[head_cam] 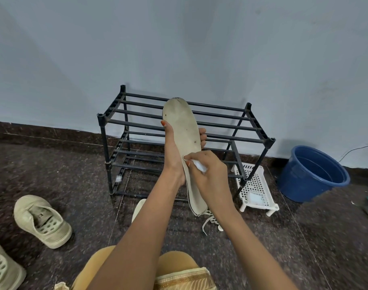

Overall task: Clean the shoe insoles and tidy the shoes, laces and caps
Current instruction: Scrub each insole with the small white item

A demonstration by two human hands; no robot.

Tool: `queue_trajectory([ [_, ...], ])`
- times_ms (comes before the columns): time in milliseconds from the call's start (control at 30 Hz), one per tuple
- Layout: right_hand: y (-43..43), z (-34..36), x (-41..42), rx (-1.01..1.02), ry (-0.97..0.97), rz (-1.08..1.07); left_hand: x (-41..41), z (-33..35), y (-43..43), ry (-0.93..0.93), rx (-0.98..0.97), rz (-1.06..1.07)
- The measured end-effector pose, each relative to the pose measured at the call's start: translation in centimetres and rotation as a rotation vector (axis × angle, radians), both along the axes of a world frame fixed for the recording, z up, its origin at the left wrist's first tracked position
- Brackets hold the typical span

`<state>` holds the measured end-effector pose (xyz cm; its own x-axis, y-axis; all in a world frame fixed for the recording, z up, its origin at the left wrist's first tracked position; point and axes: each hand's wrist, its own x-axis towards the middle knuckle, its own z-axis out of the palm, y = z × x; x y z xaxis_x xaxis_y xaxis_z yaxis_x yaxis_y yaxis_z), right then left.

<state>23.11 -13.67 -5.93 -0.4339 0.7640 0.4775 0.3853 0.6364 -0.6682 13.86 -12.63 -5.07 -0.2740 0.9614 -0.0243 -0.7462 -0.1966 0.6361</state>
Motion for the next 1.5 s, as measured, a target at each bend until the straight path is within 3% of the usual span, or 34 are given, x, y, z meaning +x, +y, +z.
queue_trajectory([
  [433, 2.7, -0.6, -0.3, 0.295, -0.073, -0.232, 0.3, -0.1, -0.4, 0.042, -0.027, -0.136],
  [867, 1.7, -1.6, 0.4, 0.153, 0.013, -0.139, -0.2, -0.5, 0.3, -0.035, -0.021, -0.004],
  [1233, 3.7, -0.2, 0.3, 0.259, 0.028, -0.175, 0.2, 0.2, -0.4, 0.075, -0.08, -0.176],
  [1500, 3.7, -0.3, 1.0, 0.246, 0.0, -0.074, 0.2, -0.1, -0.2, 0.021, -0.062, -0.158],
])
